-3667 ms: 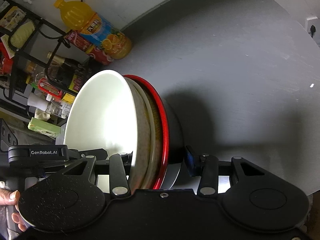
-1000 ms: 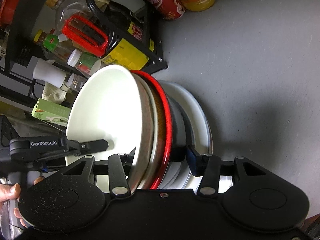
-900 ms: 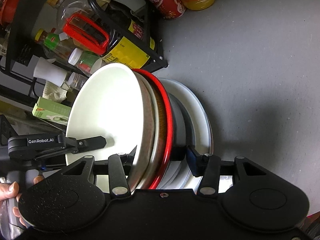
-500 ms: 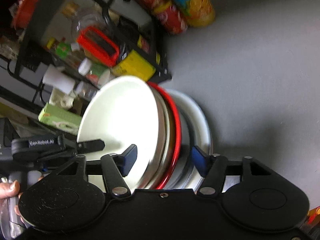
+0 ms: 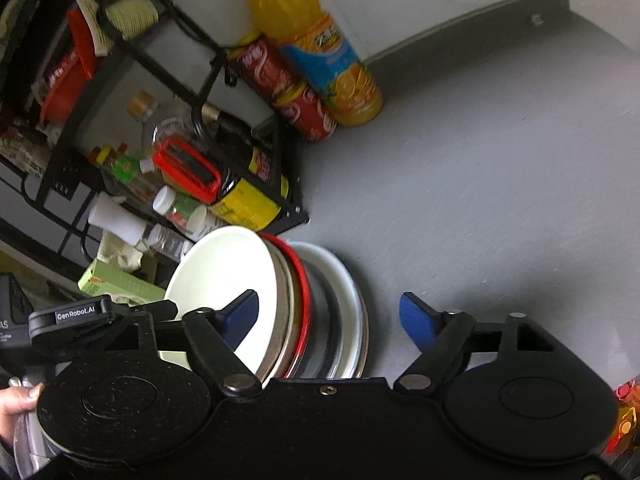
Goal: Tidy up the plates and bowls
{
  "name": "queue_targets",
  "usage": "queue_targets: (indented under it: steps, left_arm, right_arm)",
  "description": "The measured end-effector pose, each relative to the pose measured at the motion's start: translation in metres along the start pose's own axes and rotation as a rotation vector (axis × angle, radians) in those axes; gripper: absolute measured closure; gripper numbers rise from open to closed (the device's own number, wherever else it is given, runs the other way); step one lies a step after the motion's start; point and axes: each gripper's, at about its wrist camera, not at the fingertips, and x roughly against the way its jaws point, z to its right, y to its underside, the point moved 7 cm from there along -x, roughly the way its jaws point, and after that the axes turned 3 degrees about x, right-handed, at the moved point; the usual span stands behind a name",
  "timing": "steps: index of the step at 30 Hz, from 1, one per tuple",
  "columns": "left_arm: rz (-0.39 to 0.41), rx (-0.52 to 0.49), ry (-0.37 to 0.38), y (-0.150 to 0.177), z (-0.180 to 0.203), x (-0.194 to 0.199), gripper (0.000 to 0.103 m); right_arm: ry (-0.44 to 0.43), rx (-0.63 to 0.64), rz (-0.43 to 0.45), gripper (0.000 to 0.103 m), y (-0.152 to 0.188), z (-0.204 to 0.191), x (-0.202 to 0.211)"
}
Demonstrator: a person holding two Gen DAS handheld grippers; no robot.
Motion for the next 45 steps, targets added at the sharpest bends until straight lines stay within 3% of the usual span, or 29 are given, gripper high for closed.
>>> queue_targets:
  steps: [5, 8, 14, 28, 45]
  left_arm:
    - [0.046, -0.058, -0.024, 0.007, 0.013, 0.013, 0.028]
    - [0.071, -0.08, -0.015, 0.015, 0.024, 0.026, 0.021]
    - [0.145, -0.152, -0.009, 0.045, 0.046, 0.058, 0.013]
    - [0.16, -0.252, -0.018, 0.129, 0.09, 0.106, 0.011]
    - [0.251, -0.322, -0.001, 0.191, 0.097, 0.166, 0.002]
  right_arm:
    - [0.031, 0.032, 0.082, 0.005, -0.001, 0.003, 0.036]
    - [0.05, 0.058, 0.127, 0.0, 0.002, 0.004, 0.06]
    - [0.093, 0.069, 0.196, 0.0, 0.019, 0.012, 0.104]
    - [0.216, 0.103, 0.269, 0.0, 0.071, 0.018, 0.179]
    - [0.26, 0.192, 0.341, 0.0, 0.112, -0.003, 0.238]
